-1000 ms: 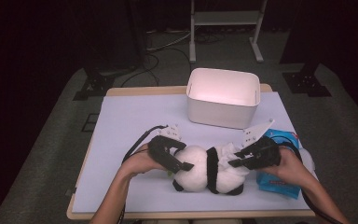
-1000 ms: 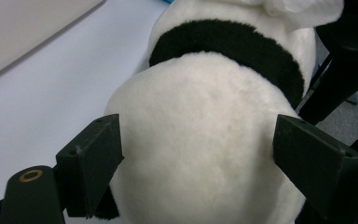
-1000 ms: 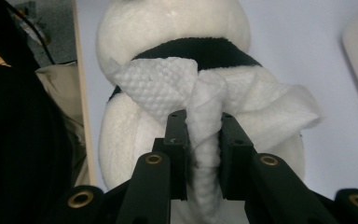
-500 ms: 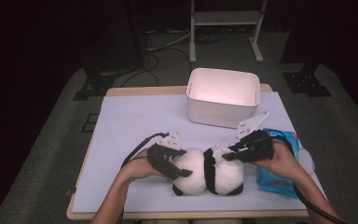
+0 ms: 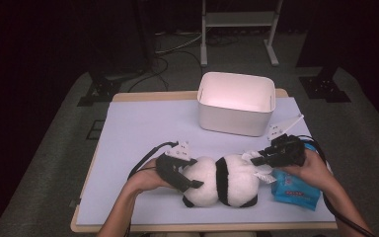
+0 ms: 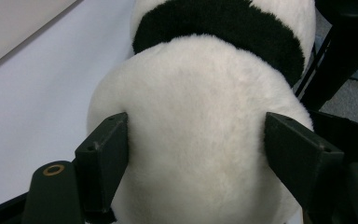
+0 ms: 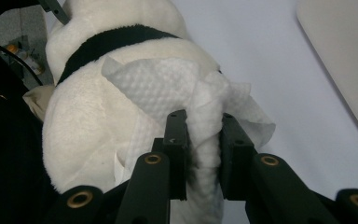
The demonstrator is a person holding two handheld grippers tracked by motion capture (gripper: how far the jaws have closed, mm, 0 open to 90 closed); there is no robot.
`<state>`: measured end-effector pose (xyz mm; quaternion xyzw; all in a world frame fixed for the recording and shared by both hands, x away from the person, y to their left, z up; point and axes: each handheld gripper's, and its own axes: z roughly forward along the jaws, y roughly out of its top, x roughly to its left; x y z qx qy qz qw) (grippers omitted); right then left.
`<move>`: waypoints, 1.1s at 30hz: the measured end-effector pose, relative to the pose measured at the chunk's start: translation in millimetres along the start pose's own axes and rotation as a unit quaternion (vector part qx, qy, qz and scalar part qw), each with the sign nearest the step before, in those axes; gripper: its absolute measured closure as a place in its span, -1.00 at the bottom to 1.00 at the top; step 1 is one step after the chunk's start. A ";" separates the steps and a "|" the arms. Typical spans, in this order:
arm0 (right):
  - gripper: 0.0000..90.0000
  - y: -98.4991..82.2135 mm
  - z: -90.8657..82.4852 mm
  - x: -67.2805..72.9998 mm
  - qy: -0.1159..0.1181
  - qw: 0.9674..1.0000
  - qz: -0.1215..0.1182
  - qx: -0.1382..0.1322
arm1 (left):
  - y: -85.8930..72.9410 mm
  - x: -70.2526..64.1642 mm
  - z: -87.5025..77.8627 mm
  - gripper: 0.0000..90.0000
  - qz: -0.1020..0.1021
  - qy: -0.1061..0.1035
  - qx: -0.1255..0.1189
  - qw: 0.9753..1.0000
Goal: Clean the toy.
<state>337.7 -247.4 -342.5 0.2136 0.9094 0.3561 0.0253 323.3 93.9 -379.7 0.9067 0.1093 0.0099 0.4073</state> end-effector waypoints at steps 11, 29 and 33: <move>0.66 30.4 19.4 12.5 0.023 0.999 -0.041 -0.003 | -1.9 -1.0 -1.8 -0.47 -0.002 -0.007 0.007 1.000; 0.68 26.9 29.2 22.5 0.021 0.998 -0.065 0.004 | 10.2 8.9 10.1 -0.82 -0.031 -0.021 0.044 0.998; 0.67 27.8 29.2 20.8 0.023 0.998 -0.059 0.000 | 6.6 7.8 8.9 -0.46 -0.022 -0.017 0.040 0.999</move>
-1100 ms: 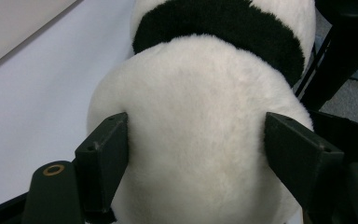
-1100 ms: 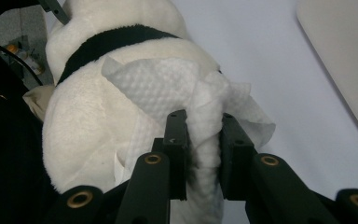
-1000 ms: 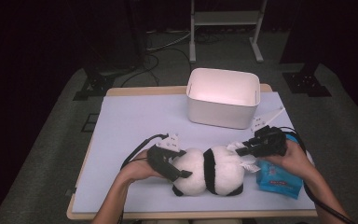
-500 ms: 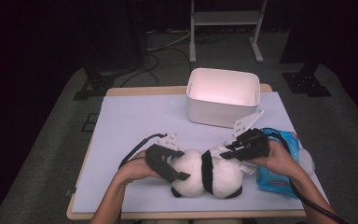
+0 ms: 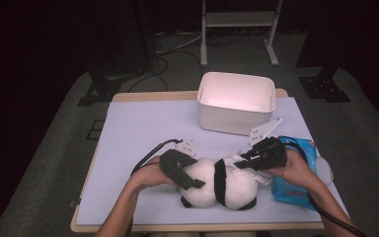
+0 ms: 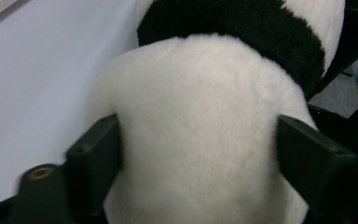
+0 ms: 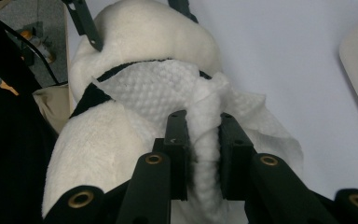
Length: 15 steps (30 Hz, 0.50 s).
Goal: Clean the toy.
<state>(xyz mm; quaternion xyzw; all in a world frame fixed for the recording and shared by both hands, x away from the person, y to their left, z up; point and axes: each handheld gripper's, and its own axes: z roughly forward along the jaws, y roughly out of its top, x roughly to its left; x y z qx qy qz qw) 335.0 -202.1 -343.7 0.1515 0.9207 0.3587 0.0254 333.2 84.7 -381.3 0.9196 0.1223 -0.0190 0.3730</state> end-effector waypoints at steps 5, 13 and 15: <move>0.67 1.8 -1.2 -4.8 -0.006 1.000 0.008 -0.001 | -0.3 -3.1 -3.6 -0.15 0.015 0.023 -0.023 0.999; 0.67 6.9 0.2 -14.0 -0.005 1.000 0.016 -0.007 | 1.8 -1.7 -7.7 -0.04 0.025 0.042 -0.025 0.999; 0.67 10.4 0.4 -13.1 -0.006 1.000 0.011 -0.007 | 1.0 -0.8 -9.5 -0.04 0.026 0.046 -0.023 0.998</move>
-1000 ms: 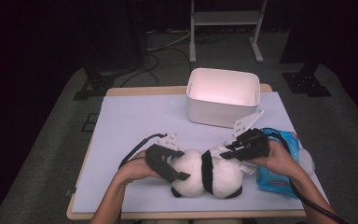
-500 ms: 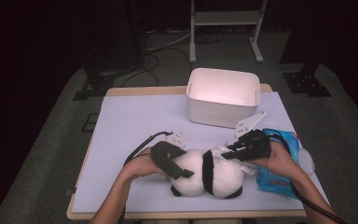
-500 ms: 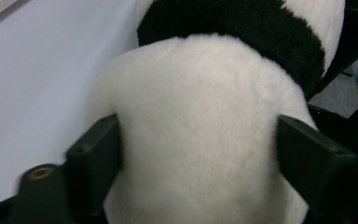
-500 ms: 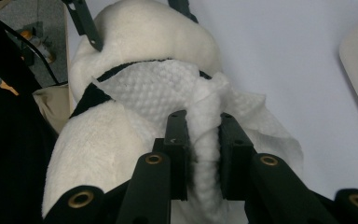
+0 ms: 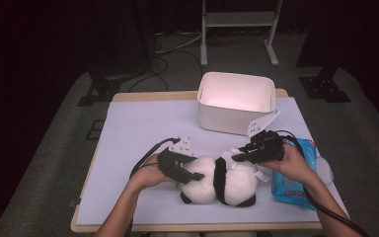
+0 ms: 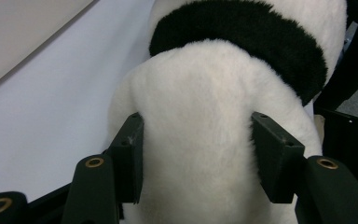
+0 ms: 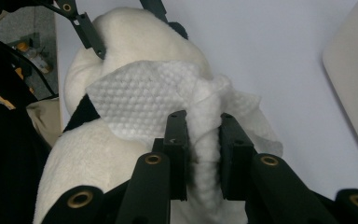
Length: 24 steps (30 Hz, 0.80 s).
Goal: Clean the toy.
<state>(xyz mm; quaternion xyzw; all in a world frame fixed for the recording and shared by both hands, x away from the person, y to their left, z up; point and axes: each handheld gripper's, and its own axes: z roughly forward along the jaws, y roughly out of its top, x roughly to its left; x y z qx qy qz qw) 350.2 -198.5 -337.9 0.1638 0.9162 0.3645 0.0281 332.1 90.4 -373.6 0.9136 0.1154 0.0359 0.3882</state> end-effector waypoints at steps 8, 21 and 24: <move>0.67 -1.7 -8.7 2.8 0.004 1.000 0.005 0.003 | -9.8 -3.0 -6.8 -0.04 -0.003 0.000 -0.008 1.000; 0.67 -25.5 -25.1 -0.7 0.003 0.999 0.033 -0.013 | -21.9 -17.7 -11.0 -0.09 0.001 -0.004 -0.016 1.000; 0.67 -18.5 -22.4 2.8 0.002 1.000 0.024 -0.012 | -20.4 -18.5 -10.8 -0.10 0.002 -0.002 -0.010 1.000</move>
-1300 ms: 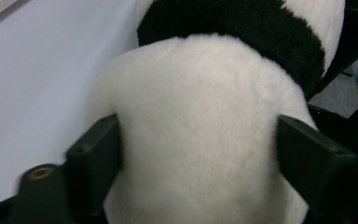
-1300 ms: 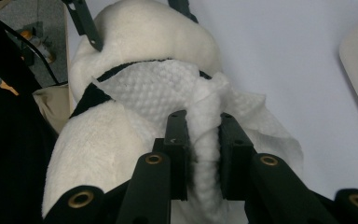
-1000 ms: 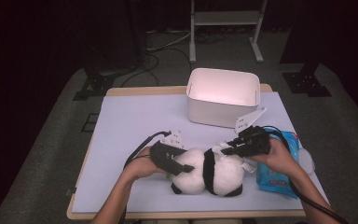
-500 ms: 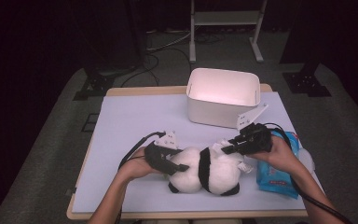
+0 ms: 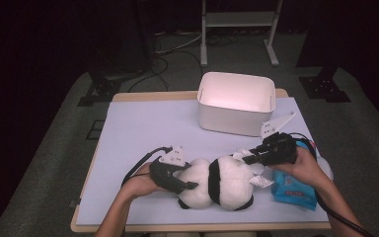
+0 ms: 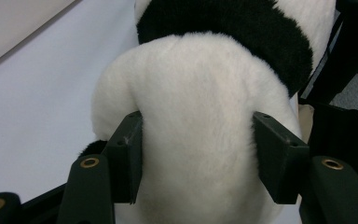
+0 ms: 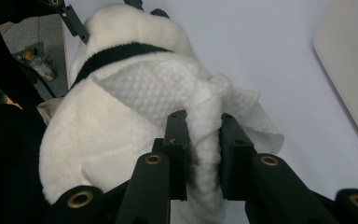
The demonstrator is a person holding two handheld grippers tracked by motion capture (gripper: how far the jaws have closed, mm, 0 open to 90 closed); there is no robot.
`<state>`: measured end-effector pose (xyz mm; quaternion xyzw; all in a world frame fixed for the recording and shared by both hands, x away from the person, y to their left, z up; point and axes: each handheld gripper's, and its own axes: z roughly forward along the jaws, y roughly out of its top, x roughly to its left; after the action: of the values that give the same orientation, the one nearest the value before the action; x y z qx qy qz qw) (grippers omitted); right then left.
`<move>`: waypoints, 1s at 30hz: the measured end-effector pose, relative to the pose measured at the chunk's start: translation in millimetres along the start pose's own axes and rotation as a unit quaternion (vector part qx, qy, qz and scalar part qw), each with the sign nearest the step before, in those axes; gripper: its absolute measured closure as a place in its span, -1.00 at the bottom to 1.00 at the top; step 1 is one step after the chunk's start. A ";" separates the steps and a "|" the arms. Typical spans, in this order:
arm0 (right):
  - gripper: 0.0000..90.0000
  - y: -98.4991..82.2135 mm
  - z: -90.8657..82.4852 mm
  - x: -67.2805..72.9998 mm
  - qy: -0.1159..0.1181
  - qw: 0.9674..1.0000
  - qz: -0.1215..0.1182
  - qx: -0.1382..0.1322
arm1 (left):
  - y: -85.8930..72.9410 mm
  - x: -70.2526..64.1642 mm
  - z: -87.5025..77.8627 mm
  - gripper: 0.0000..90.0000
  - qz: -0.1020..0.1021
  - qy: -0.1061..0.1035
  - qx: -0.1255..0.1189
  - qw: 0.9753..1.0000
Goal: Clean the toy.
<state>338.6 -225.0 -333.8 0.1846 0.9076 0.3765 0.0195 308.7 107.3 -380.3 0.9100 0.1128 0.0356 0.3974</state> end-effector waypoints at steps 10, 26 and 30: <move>0.66 37.2 29.7 31.0 0.021 0.997 -0.062 0.026 | 5.7 0.7 3.5 -0.11 -0.026 0.013 -0.001 1.000; 0.66 15.3 27.5 31.9 0.008 0.997 -0.059 0.053 | 26.5 5.0 15.7 -0.42 -0.045 0.000 -0.027 0.999; 0.66 10.1 23.1 30.0 0.004 0.997 -0.057 0.052 | 27.5 5.0 10.5 -0.47 -0.036 -0.006 -0.039 0.999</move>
<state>317.9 -192.3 -340.3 0.1324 0.9350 0.3279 0.0280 320.0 82.9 -367.5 0.8892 0.1418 0.0206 0.4344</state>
